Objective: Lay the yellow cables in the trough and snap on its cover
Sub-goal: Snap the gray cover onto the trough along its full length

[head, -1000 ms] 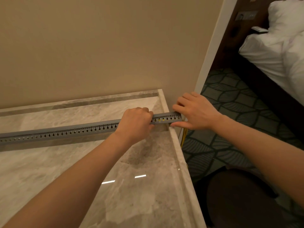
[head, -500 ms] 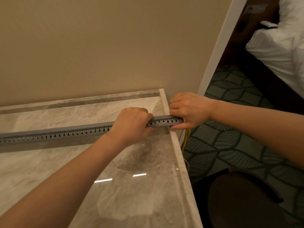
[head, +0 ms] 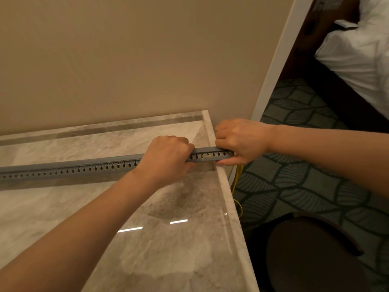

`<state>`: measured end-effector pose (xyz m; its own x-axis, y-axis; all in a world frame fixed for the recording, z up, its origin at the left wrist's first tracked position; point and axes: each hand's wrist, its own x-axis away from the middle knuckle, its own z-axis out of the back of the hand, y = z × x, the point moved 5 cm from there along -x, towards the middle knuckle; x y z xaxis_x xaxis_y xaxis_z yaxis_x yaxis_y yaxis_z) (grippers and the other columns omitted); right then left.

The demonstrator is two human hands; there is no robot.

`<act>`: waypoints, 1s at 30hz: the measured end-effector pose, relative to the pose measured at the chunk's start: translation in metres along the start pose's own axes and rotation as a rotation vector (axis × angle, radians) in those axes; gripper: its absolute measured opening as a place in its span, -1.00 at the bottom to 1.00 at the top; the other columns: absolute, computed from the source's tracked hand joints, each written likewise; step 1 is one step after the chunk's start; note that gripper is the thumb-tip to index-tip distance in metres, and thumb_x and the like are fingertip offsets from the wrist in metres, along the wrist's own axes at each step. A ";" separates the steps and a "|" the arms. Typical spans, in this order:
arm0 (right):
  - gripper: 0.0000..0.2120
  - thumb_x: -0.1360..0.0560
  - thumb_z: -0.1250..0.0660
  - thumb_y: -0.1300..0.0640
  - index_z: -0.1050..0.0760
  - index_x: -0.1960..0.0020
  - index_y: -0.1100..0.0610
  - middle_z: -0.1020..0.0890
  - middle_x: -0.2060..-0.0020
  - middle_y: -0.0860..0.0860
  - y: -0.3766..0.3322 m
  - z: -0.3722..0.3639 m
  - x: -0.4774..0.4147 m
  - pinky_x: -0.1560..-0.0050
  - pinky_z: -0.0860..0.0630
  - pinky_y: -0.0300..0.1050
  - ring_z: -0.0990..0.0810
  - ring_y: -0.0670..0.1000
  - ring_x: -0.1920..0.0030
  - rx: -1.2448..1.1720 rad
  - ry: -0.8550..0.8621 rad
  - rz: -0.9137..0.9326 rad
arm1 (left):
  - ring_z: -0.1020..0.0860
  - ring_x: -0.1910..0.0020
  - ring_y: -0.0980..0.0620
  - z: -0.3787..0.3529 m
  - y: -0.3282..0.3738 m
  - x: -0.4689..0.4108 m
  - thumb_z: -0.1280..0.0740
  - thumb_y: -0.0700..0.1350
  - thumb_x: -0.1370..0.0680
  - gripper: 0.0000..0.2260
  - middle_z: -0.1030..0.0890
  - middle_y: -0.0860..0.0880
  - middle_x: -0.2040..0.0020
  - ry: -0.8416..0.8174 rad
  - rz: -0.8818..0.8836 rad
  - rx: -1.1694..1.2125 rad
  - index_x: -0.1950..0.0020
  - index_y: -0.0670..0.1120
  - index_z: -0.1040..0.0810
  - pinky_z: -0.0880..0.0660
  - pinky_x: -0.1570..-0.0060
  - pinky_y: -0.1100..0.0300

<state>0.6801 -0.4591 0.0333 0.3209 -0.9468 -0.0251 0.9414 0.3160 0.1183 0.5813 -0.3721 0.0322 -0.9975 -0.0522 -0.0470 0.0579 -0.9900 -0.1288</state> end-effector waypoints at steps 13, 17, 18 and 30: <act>-0.53 -0.50 -0.04 -0.22 -0.52 0.22 0.11 -0.55 0.37 -0.01 0.002 -0.003 0.000 0.34 -0.45 -0.11 -0.46 -0.01 0.37 0.144 -0.160 -0.146 | -0.45 0.26 -0.03 -0.002 -0.001 -0.001 -0.22 0.02 -0.51 -0.80 -0.52 0.01 0.19 0.056 0.020 0.018 0.04 -0.08 -0.53 -0.25 0.36 0.17; -0.57 -0.47 -0.10 -0.19 -0.51 0.30 0.09 -0.46 0.48 -0.04 -0.001 -0.006 -0.001 0.49 -0.24 -0.21 -0.39 -0.02 0.48 0.252 -0.242 -0.240 | -0.47 0.25 -0.03 -0.009 -0.001 -0.002 -0.22 0.03 -0.53 -0.80 -0.54 0.00 0.14 -0.012 0.017 0.000 -0.01 -0.07 -0.50 -0.25 0.36 0.15; -0.61 -0.46 -0.13 -0.16 -0.51 0.31 0.10 -0.41 0.52 -0.05 -0.002 -0.004 -0.002 0.51 -0.18 -0.23 -0.36 -0.03 0.51 0.272 -0.267 -0.258 | -0.51 0.21 -0.05 -0.012 0.000 -0.003 -0.22 0.03 -0.54 -0.80 -0.55 -0.01 0.11 -0.035 0.013 -0.004 -0.03 -0.07 -0.48 -0.24 0.36 0.14; -0.75 -0.42 -0.28 0.20 -0.35 0.42 0.11 -0.32 0.53 -0.03 -0.007 -0.003 -0.014 0.56 -0.15 -0.26 -0.26 -0.09 0.53 0.237 -0.434 -0.307 | -0.34 0.33 -0.07 -0.010 0.004 -0.009 -0.22 -0.10 -0.53 -0.92 -0.56 -0.10 0.13 -0.113 -0.014 -0.076 0.08 -0.11 -0.40 -0.24 0.32 0.11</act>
<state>0.6695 -0.4476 0.0300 -0.0826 -0.9472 0.3100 0.9195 0.0474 0.3901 0.5911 -0.3743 0.0225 -0.9961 -0.0572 0.0670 0.0425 -0.9782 -0.2032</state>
